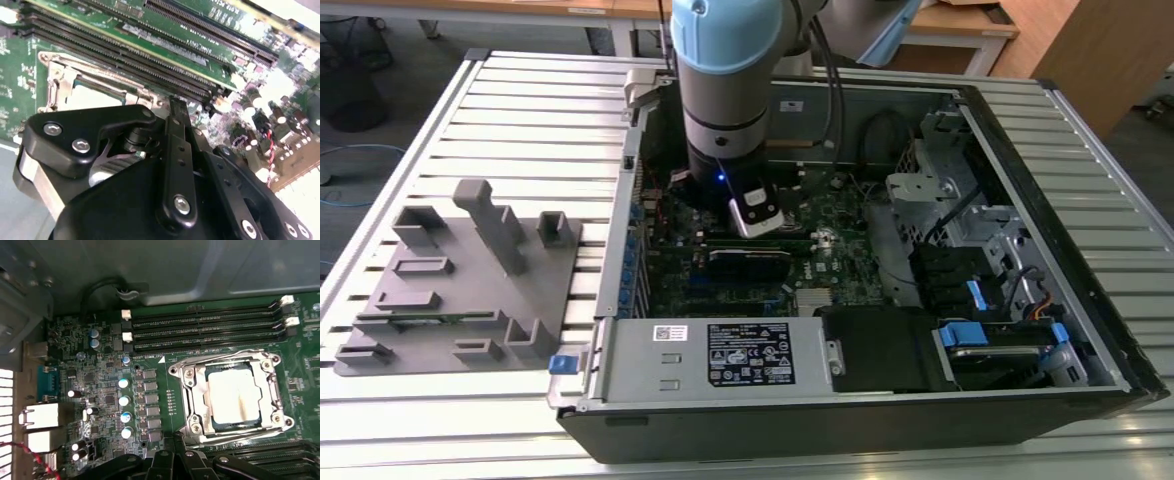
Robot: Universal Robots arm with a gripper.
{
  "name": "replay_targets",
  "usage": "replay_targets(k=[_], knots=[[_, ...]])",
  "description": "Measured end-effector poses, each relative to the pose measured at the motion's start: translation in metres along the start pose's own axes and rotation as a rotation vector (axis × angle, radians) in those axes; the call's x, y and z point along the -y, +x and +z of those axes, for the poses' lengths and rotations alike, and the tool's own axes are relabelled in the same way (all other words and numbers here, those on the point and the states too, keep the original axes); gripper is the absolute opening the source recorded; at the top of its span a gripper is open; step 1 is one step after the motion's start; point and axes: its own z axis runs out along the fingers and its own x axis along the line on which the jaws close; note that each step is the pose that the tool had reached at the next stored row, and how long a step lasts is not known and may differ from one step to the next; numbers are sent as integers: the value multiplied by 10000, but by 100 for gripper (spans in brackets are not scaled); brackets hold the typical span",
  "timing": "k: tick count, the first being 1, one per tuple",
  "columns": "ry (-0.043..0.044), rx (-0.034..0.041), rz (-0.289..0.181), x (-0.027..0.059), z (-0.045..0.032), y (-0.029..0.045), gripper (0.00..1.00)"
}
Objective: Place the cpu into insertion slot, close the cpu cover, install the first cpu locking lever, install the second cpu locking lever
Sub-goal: 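Install the second cpu locking lever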
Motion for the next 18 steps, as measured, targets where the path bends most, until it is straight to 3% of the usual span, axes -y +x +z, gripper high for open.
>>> replay_targets(k=[9, 13, 18], knots=[[2, -1, 0, -69, -349, -7, 10], [0, -1, -1, -76, -357, -23, 10], [76, 11, 7, -110, -347, -151, 10]])
